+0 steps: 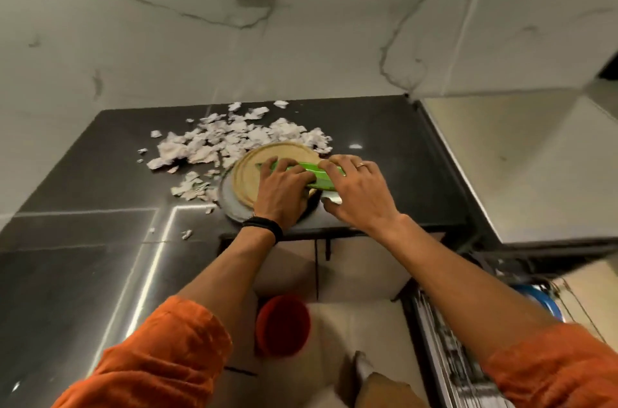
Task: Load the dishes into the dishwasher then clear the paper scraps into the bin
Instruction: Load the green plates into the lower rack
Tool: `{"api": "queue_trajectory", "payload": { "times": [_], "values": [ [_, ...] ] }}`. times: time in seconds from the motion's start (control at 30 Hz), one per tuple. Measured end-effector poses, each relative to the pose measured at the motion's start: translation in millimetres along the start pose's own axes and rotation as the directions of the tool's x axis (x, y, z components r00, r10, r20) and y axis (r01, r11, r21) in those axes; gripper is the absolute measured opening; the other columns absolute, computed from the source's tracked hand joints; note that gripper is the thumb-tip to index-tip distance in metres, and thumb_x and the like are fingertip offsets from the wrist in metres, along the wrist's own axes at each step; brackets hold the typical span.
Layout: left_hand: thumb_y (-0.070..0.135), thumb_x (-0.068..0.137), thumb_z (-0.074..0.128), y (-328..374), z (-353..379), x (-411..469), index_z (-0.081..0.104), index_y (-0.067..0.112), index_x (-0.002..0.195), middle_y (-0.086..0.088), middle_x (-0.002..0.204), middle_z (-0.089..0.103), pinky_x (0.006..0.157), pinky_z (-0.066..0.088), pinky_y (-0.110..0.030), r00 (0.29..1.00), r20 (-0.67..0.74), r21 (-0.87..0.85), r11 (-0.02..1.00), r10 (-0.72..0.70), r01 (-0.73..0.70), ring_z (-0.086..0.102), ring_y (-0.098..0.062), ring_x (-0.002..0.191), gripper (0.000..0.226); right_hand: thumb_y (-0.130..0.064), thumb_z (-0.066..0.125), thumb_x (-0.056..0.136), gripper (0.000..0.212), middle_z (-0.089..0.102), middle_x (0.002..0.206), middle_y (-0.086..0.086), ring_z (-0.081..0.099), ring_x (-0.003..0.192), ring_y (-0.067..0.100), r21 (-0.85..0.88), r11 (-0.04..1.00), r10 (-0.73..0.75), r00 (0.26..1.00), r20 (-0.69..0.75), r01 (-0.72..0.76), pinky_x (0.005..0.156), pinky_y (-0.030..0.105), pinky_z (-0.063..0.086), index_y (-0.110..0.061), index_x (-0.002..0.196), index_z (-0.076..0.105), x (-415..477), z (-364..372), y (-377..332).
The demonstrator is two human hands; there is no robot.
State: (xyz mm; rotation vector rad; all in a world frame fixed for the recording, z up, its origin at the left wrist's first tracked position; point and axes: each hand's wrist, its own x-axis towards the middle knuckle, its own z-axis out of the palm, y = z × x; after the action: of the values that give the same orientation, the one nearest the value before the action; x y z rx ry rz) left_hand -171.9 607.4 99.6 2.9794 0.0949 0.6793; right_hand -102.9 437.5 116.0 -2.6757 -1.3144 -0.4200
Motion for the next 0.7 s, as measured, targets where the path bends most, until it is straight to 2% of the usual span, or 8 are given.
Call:
{"api": "queue_trajectory", "payload": {
  "times": [0.1, 0.2, 0.27, 0.33, 0.43, 0.53, 0.7],
  "values": [
    [0.015, 0.08, 0.072, 49.9, 12.3, 20.6, 0.076, 0.025, 0.096, 0.003, 0.102, 0.075, 0.098, 0.036, -0.049, 0.992, 0.014, -0.076, 0.989, 0.126, -0.125, 0.061, -0.029, 0.107, 0.019, -0.036, 0.077, 0.077, 0.063, 0.063, 0.131, 0.006, 0.061, 0.119, 0.028, -0.029, 0.99, 0.141, 0.989, 0.035, -0.14, 0.09, 0.044, 0.054, -0.018, 0.134, 0.056, -36.7, -12.7, 33.8],
    [0.015, 0.079, 0.075, 99.6, 30.9, 40.5, 0.074, 0.026, 0.091, 0.004, 0.098, 0.074, 0.097, 0.039, -0.048, 0.963, 0.029, -0.144, 0.954, 0.27, -0.263, 0.061, -0.026, 0.103, 0.016, -0.027, 0.068, 0.085, 0.04, 0.07, 0.118, 0.004, 0.067, 0.108, 0.027, -0.024, 0.96, 0.281, 0.958, 0.064, -0.28, 0.072, 0.038, 0.056, -0.019, 0.124, 0.063, -76.0, -23.8, 69.2],
    [0.015, 0.074, 0.076, 141.6, 44.9, 52.9, 0.071, 0.027, 0.088, 0.007, 0.096, 0.073, 0.096, 0.038, -0.045, 0.932, 0.049, -0.191, 0.919, 0.358, -0.343, 0.061, -0.024, 0.102, 0.019, -0.031, 0.059, 0.09, 0.033, 0.071, 0.112, 0.002, 0.067, 0.102, 0.028, -0.061, 0.922, 0.388, 0.913, 0.123, -0.383, 0.066, 0.037, 0.051, -0.022, 0.122, 0.061, -110.0, -32.6, 95.9],
    [0.014, 0.07, 0.076, 185.3, 58.6, 61.5, 0.071, 0.027, 0.091, 0.007, 0.097, 0.072, 0.098, 0.034, -0.041, 0.9, 0.073, -0.247, 0.882, 0.429, -0.401, 0.06, -0.023, 0.104, 0.025, -0.036, 0.054, 0.094, 0.034, 0.07, 0.111, 0.003, 0.067, 0.099, 0.032, -0.092, 0.888, 0.459, 0.87, 0.177, -0.45, 0.066, 0.038, 0.048, -0.023, 0.126, 0.056, -146.4, -36.8, 121.9],
    [0.013, 0.066, 0.075, 259.7, 78.8, 69.5, 0.072, 0.025, 0.099, 0.005, 0.1, 0.072, 0.1, 0.028, -0.037, 0.827, 0.105, -0.343, 0.801, 0.552, -0.491, 0.06, -0.024, 0.106, 0.035, -0.04, 0.05, 0.099, 0.036, 0.068, 0.111, 0.006, 0.065, 0.096, 0.034, -0.098, 0.825, 0.564, 0.798, 0.213, -0.557, 0.066, 0.039, 0.043, -0.021, 0.13, 0.05, -206.9, -40.7, 161.6],
    [0.014, 0.071, 0.067, 328.1, 103.9, 70.8, 0.071, 0.024, 0.103, 0.004, 0.102, 0.072, 0.104, 0.031, -0.042, 0.724, 0.153, -0.39, 0.714, 0.672, -0.581, 0.06, -0.026, 0.109, 0.034, -0.041, 0.048, 0.101, 0.043, 0.067, 0.109, 0.006, 0.065, 0.094, 0.033, -0.103, 0.762, 0.644, 0.728, 0.236, -0.64, 0.064, 0.038, 0.039, -0.019, 0.137, 0.044, -263.8, -37.6, 196.6],
    [0.01, 0.074, 0.073, 427.4, 164.8, 59.9, 0.072, 0.025, 0.102, 0.004, 0.097, 0.072, 0.1, 0.042, -0.047, 0.595, 0.191, -0.445, 0.61, 0.78, -0.656, 0.064, -0.025, 0.099, 0.032, -0.041, 0.05, 0.099, 0.041, 0.068, 0.108, 0.005, 0.066, 0.092, 0.028, -0.02, 0.631, 0.74, 0.594, 0.314, -0.776, 0.071, 0.04, 0.056, -0.021, 0.135, 0.046, -350.1, -19.5, 254.4]
  ]
}}
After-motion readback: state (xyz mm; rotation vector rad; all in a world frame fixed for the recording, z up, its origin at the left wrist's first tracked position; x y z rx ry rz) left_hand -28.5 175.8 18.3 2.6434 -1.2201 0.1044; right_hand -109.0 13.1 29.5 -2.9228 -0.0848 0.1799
